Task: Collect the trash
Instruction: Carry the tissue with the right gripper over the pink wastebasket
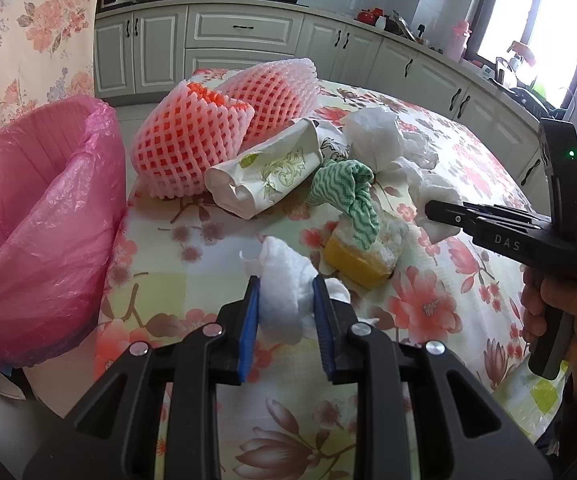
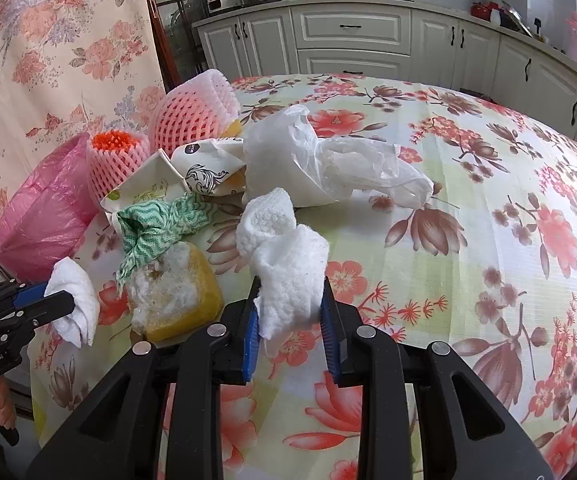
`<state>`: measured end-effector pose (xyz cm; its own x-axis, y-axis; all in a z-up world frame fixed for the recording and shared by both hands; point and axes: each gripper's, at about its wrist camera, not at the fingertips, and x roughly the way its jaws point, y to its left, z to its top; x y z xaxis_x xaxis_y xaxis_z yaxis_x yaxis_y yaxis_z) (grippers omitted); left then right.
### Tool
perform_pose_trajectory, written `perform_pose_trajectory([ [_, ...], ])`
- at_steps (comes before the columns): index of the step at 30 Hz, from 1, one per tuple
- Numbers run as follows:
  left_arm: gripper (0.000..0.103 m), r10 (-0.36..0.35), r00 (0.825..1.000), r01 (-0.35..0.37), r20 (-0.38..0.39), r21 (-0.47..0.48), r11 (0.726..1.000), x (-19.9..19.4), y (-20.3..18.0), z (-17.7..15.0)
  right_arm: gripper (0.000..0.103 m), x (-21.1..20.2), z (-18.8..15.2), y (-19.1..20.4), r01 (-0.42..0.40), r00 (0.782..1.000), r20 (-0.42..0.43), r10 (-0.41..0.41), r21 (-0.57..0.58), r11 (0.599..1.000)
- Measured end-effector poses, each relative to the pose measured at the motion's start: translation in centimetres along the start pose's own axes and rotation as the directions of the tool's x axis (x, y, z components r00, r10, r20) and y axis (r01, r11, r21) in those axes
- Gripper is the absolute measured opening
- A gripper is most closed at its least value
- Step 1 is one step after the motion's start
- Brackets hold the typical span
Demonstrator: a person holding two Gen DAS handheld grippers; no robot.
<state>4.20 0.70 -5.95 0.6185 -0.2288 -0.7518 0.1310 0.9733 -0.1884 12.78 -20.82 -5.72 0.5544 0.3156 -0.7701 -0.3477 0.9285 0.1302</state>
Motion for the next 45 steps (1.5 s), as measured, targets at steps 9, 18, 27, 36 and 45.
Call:
perform_pose_trajectory([
  [9,0.025,0.000,1.000,0.000,0.021,0.000,1.000,-1.0,0.1,0.6,0.027,-1.3,0.1,-0.1,0.002,1.000,0.025,-0.002,0.000,1.000],
  [18,0.025,0.001,0.999,0.000,0.053,-0.008,1.000,-2.5,0.5,1.3,0.027,-2.4,0.6,0.2,0.004,0.999,0.045,-0.004,-0.007,1.000],
  [27,0.025,0.007,0.996,-0.006,0.089,-0.020,1.000,-3.9,1.1,1.9,0.027,-3.7,1.3,0.7,0.004,0.997,0.072,-0.002,-0.017,1.000],
  [36,0.025,0.041,0.986,-0.034,0.164,-0.046,0.998,-7.0,2.8,2.9,0.027,-5.7,2.5,1.7,0.002,0.993,0.121,0.002,-0.031,1.000],
  [45,0.025,0.109,0.964,-0.090,0.243,-0.088,0.992,-10.7,5.7,3.8,0.027,-8.0,4.3,3.7,-0.018,0.981,0.192,0.028,-0.054,0.998],
])
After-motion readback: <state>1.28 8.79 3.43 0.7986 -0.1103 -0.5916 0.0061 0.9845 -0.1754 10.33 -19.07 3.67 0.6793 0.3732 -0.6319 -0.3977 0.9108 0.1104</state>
